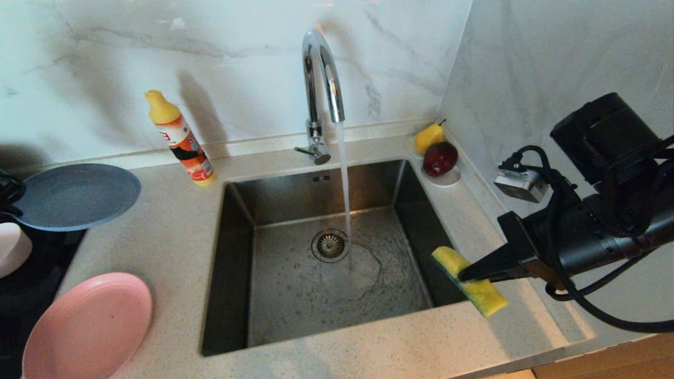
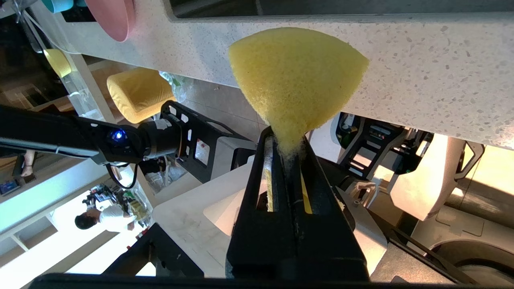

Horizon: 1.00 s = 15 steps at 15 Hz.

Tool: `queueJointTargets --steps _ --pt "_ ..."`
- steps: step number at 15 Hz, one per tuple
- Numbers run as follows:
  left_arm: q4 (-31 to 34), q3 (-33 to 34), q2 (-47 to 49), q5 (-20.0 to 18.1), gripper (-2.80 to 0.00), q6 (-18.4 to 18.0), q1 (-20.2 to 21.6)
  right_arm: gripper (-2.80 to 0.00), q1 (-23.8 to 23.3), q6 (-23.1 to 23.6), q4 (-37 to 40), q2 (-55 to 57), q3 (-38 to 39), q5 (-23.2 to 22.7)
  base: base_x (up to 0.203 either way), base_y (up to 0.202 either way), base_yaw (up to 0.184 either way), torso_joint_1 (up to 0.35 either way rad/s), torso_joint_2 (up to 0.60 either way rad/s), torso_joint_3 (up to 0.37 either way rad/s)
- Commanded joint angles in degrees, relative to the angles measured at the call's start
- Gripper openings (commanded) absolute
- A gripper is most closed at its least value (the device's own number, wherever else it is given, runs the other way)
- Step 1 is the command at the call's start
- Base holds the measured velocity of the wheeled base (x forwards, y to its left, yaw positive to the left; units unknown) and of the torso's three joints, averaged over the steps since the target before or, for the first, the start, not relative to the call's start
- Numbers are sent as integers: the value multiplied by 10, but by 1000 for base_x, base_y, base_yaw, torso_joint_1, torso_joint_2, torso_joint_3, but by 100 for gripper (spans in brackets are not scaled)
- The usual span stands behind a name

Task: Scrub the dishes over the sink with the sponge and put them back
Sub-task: Wash the plate

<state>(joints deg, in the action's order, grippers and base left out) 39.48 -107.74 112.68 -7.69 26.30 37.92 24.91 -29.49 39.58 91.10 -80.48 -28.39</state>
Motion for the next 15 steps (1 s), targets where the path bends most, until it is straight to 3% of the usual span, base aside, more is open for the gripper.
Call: queueJointTargets --steps 1,6,11,15 --pt "2 2 -48 -1 -280 3 14 -280 0 -1 3 -4 1 -2 0 0 0 0 0 0" --pt "31 0 -137 -9 -280 4 23 -280 0 -1 3 -7 2 -2 0 0 0 0 0 0" --pt "41 -4 -247 -65 -280 6 23 -280 0 0 4 -8 0 -1 0 0 0 0 0 0" --pt "42 -14 -301 -86 -280 3 21 -280 0 0 6 -11 3 -1 0 0 0 0 0 0"
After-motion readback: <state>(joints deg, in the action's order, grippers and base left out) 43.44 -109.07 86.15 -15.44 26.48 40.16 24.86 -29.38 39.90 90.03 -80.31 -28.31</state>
